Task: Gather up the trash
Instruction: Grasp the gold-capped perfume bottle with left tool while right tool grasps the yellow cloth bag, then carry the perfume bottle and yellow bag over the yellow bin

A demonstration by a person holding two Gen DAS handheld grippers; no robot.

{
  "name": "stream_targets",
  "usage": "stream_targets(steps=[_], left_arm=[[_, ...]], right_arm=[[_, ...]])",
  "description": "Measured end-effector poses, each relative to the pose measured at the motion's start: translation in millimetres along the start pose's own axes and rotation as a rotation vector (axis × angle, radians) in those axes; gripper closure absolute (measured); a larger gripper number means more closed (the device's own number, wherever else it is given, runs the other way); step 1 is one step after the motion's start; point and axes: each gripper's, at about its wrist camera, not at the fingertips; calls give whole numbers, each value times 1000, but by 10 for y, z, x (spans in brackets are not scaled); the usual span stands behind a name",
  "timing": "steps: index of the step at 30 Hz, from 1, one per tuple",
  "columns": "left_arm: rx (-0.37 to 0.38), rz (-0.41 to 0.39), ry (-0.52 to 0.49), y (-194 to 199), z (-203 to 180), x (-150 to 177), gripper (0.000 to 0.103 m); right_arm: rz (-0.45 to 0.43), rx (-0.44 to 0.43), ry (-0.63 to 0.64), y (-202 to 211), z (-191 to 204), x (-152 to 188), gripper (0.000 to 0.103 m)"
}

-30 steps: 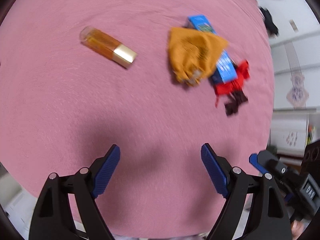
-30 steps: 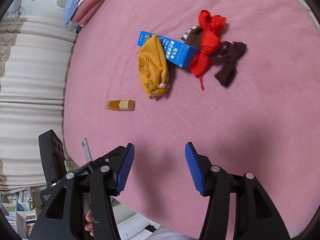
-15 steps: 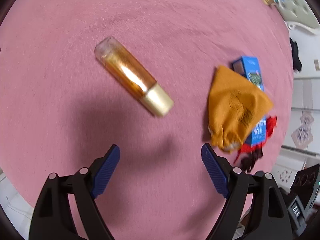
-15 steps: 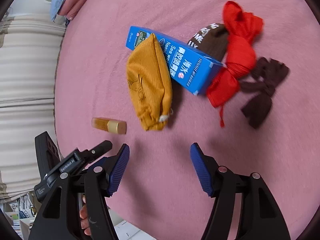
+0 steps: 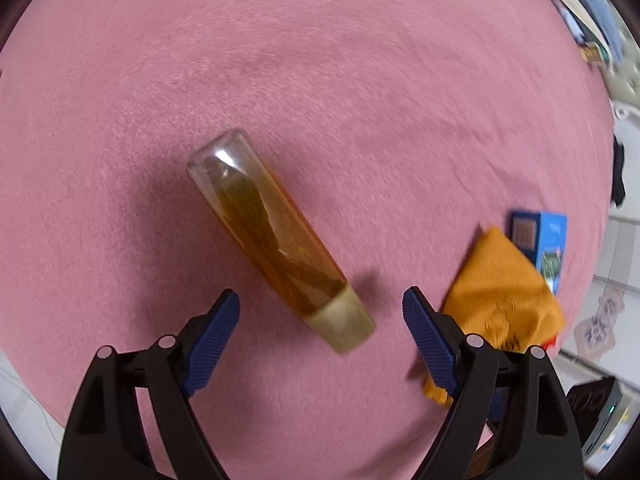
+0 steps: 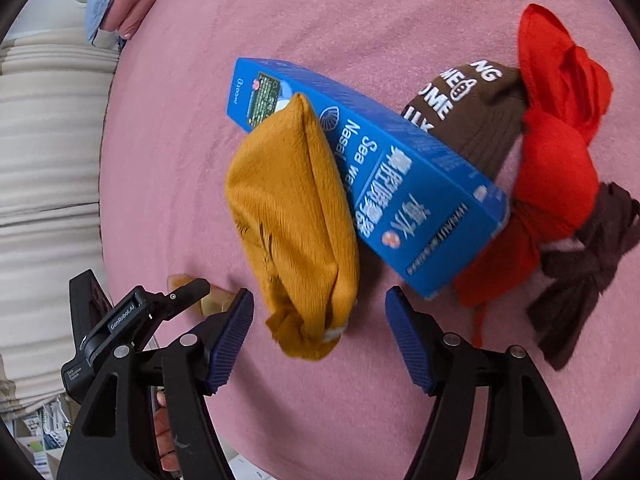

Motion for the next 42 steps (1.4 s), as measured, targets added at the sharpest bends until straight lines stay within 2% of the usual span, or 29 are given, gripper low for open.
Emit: stream_targets(steps=[4, 6, 8, 14, 17, 21, 30, 34, 42], left_arm=[[-9, 14, 43, -63, -19, -72, 20], [-28, 14, 41, -81, -48, -87, 23], [-46, 9, 28, -91, -110, -101, 24], [-140, -13, -40, -129, -284, 4, 44], [-130, -15, -68, -107, -319, 94, 56], [-110, -17, -114, -63, -310, 252, 63], [-67, -11, -293, 48, -354, 966, 68], [5, 45, -340, 67, -330, 1376, 68], [56, 78, -453, 207, -400, 2088, 69]], right_arm=[[17, 25, 12, -79, 30, -48, 38], [12, 39, 16, -94, 59, -47, 44], [13, 31, 13, -106, 77, -46, 57], [5, 27, 35, -126, 232, -27, 71], [9, 33, 51, -106, 254, 5, 79], [13, 32, 59, -77, 286, 123, 84], [27, 17, 52, 163, 226, 585, 88], [18, 15, 20, 392, 109, 856, 88], [-59, 10, -4, 920, -84, 1389, 88]])
Point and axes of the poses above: each gripper's, at about its wrist camera, not at the fingertips, and y roughly against the way its jaws point, z to its left, x to its underside, and after that the axes turned 12 degrees about -x, right-handed
